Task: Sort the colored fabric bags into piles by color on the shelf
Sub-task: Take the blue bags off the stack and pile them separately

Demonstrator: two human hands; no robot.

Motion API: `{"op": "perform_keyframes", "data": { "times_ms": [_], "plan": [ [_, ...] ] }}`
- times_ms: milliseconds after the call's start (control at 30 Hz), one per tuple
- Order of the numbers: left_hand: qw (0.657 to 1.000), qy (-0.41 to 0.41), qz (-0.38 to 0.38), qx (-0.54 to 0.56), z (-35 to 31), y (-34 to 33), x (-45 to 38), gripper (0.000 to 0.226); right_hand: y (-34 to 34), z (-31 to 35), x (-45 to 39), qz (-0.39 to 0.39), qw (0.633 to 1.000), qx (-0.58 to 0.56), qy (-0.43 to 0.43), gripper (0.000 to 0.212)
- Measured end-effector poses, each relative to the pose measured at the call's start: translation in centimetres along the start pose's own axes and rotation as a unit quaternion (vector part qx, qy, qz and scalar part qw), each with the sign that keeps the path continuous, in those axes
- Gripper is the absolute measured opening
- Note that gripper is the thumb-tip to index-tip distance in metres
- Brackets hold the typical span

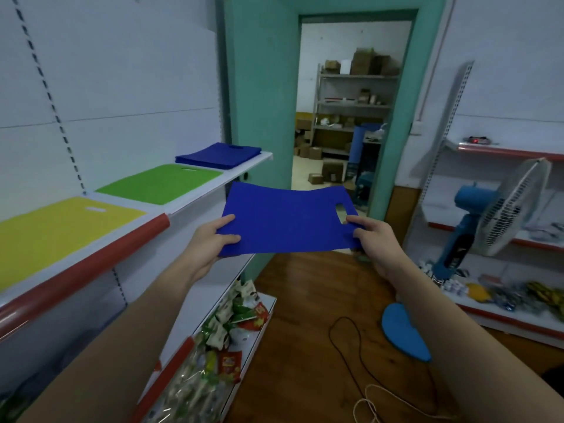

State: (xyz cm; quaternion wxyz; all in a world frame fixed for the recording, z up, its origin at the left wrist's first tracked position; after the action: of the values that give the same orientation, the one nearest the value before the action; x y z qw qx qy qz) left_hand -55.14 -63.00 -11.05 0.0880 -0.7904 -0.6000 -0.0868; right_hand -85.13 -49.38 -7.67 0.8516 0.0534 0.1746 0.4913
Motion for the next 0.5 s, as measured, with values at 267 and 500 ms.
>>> {"op": "perform_keyframes", "data": {
  "times_ms": [267, 500],
  "plan": [
    [0.999, 0.005, 0.034, -0.015, -2.4, -4.2, -10.2, 0.063, 1.4, -3.9, -9.4, 0.009, 1.000, -0.008, -0.004, 0.038],
    [1.000, -0.001, 0.019, -0.025, -3.9, -9.0, -18.9, 0.063, 3.4, -8.2, -19.7, 0.029, 0.999, -0.019, 0.005, 0.039]
  ]
}}
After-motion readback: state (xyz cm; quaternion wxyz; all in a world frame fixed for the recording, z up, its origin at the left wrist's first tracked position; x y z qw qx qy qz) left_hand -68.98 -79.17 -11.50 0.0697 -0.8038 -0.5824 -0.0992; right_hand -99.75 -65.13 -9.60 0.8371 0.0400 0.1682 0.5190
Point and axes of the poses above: each hand's wrist, its own x-axis away from the middle knuckle, its own y-axis out of the back of the hand, z = x × y, the point moved 5 cm from there along -x, towards the middle knuckle, and after that the axes turned 13 degrees about y, right-handed, at the moved point
